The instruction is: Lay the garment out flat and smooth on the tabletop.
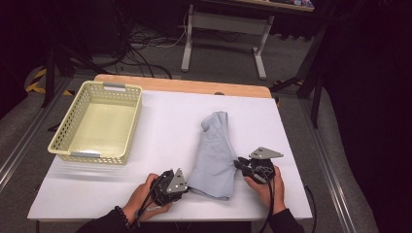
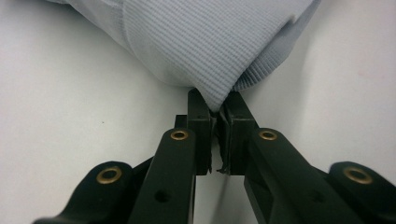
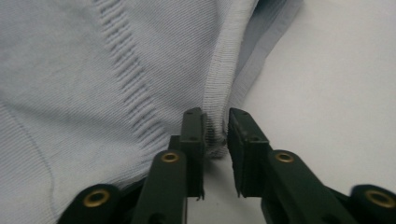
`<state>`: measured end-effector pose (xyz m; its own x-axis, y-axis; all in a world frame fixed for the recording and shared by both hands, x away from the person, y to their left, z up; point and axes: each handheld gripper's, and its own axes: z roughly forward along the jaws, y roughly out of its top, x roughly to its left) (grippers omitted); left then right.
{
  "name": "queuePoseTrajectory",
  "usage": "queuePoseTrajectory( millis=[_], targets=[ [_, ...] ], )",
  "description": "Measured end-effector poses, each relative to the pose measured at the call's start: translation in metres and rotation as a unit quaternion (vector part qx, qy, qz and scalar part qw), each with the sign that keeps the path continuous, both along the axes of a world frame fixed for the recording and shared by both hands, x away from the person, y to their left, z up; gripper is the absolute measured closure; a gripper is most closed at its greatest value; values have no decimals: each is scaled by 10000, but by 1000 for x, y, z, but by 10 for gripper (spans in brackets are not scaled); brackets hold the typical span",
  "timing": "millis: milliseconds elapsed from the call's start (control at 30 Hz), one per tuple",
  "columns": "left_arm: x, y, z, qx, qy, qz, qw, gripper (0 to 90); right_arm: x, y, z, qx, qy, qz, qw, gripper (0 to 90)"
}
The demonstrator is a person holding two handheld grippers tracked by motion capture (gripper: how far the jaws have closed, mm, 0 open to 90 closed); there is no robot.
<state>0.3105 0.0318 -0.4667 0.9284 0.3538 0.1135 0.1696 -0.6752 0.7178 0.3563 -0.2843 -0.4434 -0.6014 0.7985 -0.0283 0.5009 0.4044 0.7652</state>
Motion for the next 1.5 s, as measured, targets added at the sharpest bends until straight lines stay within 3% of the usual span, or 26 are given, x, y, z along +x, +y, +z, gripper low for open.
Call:
queuePoseTrajectory(
  millis=[67, 100, 233, 400, 667, 833, 1067, 1167, 1200, 1267, 1333, 1400, 1500],
  targets=[
    [0, 0, 0, 13, -17, -20, 10000, 849, 0, -1, 0, 149, -13, -78, 9999, 548],
    [0, 1, 0, 28, -20, -18, 10000, 850, 1, -1, -1, 216, 19, -82, 9997, 520],
    [1, 4, 0, 41, -53, -27, 10000, 852, 9, 5, -13, 255, 340, 66, 9991, 518],
    [3, 8, 1, 19, -5, -41, 10000, 855, 11, 8, -14, 303, 423, 171, 9985, 617],
    [-3, 18, 8, 101, -160, 7, 9998, 862, 20, 19, -14, 374, 379, 304, 9981, 736],
    [-13, 27, 9, 67, -130, 86, 9999, 866, 25, 37, -15, 231, 187, 484, 9984, 746],
    [-32, 24, 8, 106, -241, 23, 9997, 865, 27, 49, -14, 123, 8, 657, 9978, 726],
    [-34, 31, 10, -117, -123, 51, 9998, 835, 23, 44, -10, 133, -105, 555, 9983, 696],
    [-35, 34, 11, -156, -117, 54, 9998, 824, 21, 40, -7, 148, -111, 592, 9981, 748],
    [-35, 38, 14, -204, -168, 81, 9996, 836, 17, 36, -4, 169, -81, 612, 9979, 771],
    [-35, 45, 21, -386, -183, 131, 9990, 843, 12, 31, -1, 176, -73, 609, 9980, 833],
    [-33, 49, 29, -639, -204, 188, 9976, 848, 8, 29, 0, 54, -67, 593, 9982, 895],
    [-24, 48, 41, -965, -299, 291, 9945, 820, 6, 30, -3, -152, -17, 628, 9979, 898]
  ],
)
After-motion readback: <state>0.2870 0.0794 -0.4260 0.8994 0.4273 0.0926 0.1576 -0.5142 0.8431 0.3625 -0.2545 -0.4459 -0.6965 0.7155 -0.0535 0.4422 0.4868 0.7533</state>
